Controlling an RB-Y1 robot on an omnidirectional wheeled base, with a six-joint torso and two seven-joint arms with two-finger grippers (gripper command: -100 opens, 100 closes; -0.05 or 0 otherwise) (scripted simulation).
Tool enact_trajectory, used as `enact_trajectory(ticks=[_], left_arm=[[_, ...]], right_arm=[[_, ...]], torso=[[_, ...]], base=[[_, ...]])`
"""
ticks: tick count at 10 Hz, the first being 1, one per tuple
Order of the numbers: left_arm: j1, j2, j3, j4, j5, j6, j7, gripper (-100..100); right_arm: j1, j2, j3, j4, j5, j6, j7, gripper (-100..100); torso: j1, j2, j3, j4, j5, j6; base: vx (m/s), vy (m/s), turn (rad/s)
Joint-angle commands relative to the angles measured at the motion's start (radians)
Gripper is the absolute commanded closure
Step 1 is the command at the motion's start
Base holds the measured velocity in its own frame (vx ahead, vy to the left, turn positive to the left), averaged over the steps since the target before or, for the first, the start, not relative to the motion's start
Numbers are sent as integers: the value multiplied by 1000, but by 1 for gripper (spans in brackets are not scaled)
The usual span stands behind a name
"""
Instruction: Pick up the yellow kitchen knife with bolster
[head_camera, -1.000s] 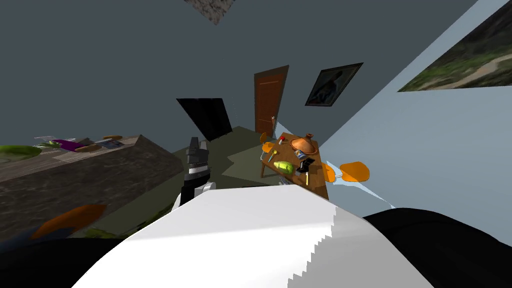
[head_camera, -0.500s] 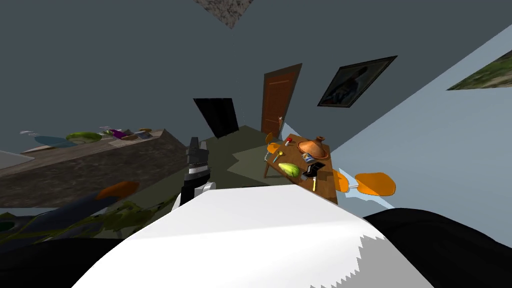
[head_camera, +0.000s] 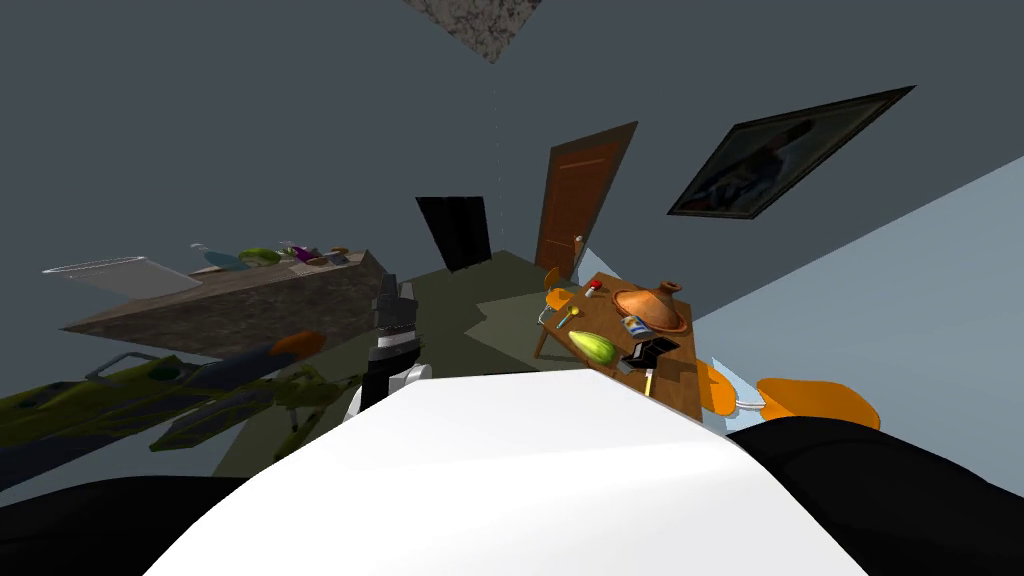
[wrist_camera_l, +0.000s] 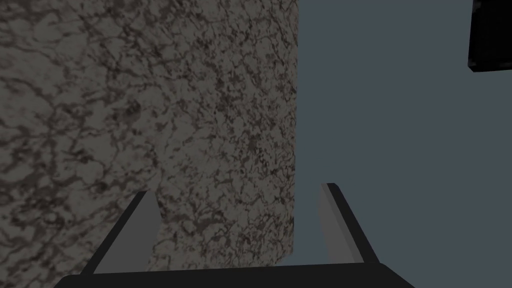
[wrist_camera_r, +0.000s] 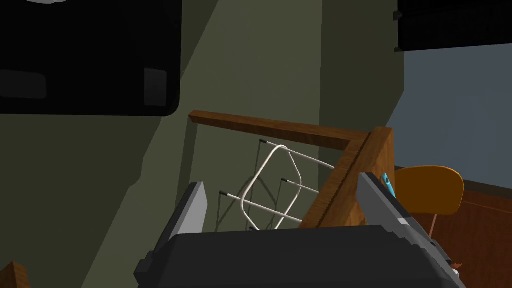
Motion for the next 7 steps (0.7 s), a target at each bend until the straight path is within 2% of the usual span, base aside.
enact_trajectory(ticks=[1,2,3,5,6,7], left_arm=[[0,0,0,0,0,0,0,0],[0,0,0,0,0,0,0,0],[0,0,0,0,0,0,0,0],[0,0,0,0,0,0,0,0],[0,0,0,0,0,0,0,0],[0,0,0,0,0,0,0,0]], right_arm=[[8,-8,18,50,-3,10,-14,-100],[8,-8,18,50,-3,10,-14,-100],[15,-27,48,89,-9,15,-41,-100],[15,-27,48,106,-9,15,-41,-100],[21,-45,77,145,-15,20,-68,-100],[21,-45,77,144,-15,20,-68,-100]], torso=[[0,0,0,0,0,0],[-1,0,0,0,0,1],[-1,0,0,0,0,1],[-2,0,0,0,0,1],[-2,-1,0,0,-1,1],[-2,-1,0,0,0,0]], base=[[-6,25,161],[-5,8,-16],[-4,19,270],[1,6,58],[4,14,212],[4,6,153]])
